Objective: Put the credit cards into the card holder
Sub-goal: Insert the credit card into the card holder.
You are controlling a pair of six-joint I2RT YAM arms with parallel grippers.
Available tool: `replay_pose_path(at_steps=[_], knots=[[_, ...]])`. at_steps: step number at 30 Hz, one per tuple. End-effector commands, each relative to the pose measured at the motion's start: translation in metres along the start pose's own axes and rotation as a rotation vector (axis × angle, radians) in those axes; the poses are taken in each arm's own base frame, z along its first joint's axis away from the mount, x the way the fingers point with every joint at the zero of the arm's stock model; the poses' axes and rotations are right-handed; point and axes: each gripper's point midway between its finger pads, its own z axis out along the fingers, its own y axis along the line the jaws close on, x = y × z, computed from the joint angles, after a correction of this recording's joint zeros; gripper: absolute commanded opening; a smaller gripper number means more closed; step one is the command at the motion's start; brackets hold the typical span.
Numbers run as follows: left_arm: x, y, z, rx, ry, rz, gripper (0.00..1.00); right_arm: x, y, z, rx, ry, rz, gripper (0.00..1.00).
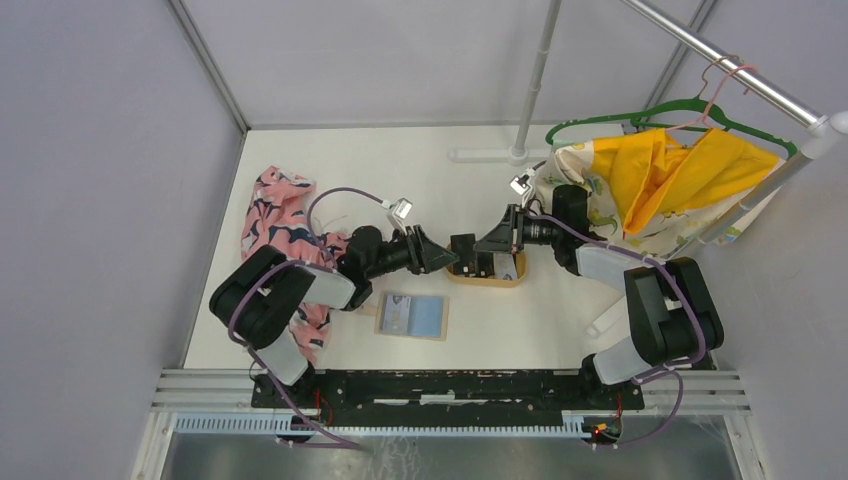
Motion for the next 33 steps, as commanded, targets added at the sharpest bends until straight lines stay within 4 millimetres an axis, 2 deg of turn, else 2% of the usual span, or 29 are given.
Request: replay_pose_path(at_steps=[1, 3, 7, 9, 10, 12, 17, 22, 24, 27, 33], knots=[[-0.029, -0.052, 0.002, 0.26, -0.061, -0.017, 0.56, -0.007, 0.023, 0.002, -0.076, -0.007, -0.106, 0.0], [-0.03, -0.056, 0.001, 0.302, -0.06, -0.033, 0.51, -0.006, 0.024, 0.002, -0.079, -0.004, -0.108, 0.0], [-0.031, -0.064, -0.001, 0.391, -0.053, -0.075, 0.32, -0.003, 0.025, 0.005, -0.088, 0.008, -0.111, 0.0], [-0.031, -0.066, -0.002, 0.428, -0.046, -0.094, 0.1, -0.002, 0.026, 0.005, -0.092, 0.012, -0.118, 0.0], [-0.031, -0.067, -0.003, 0.441, -0.046, -0.099, 0.03, -0.002, 0.026, 0.005, -0.096, 0.012, -0.132, 0.0], [-0.031, -0.066, -0.007, 0.452, -0.059, -0.105, 0.02, 0.0, 0.028, 0.005, -0.114, 0.016, -0.166, 0.04], [-0.038, -0.065, -0.026, 0.427, -0.108, -0.065, 0.02, 0.003, 0.037, 0.001, -0.184, 0.053, -0.331, 0.4], [-0.039, -0.067, -0.043, 0.39, -0.179, 0.004, 0.02, 0.015, 0.052, 0.0, -0.238, 0.081, -0.516, 0.68], [-0.043, -0.071, -0.05, 0.387, -0.219, 0.025, 0.02, 0.025, 0.062, 0.003, -0.259, 0.101, -0.588, 0.75], [-0.049, -0.082, -0.059, 0.413, -0.263, 0.052, 0.02, 0.035, 0.071, 0.009, -0.281, 0.112, -0.649, 0.82], [-0.049, -0.103, -0.064, 0.456, -0.292, 0.09, 0.02, 0.048, 0.074, 0.02, -0.306, 0.149, -0.623, 0.8]])
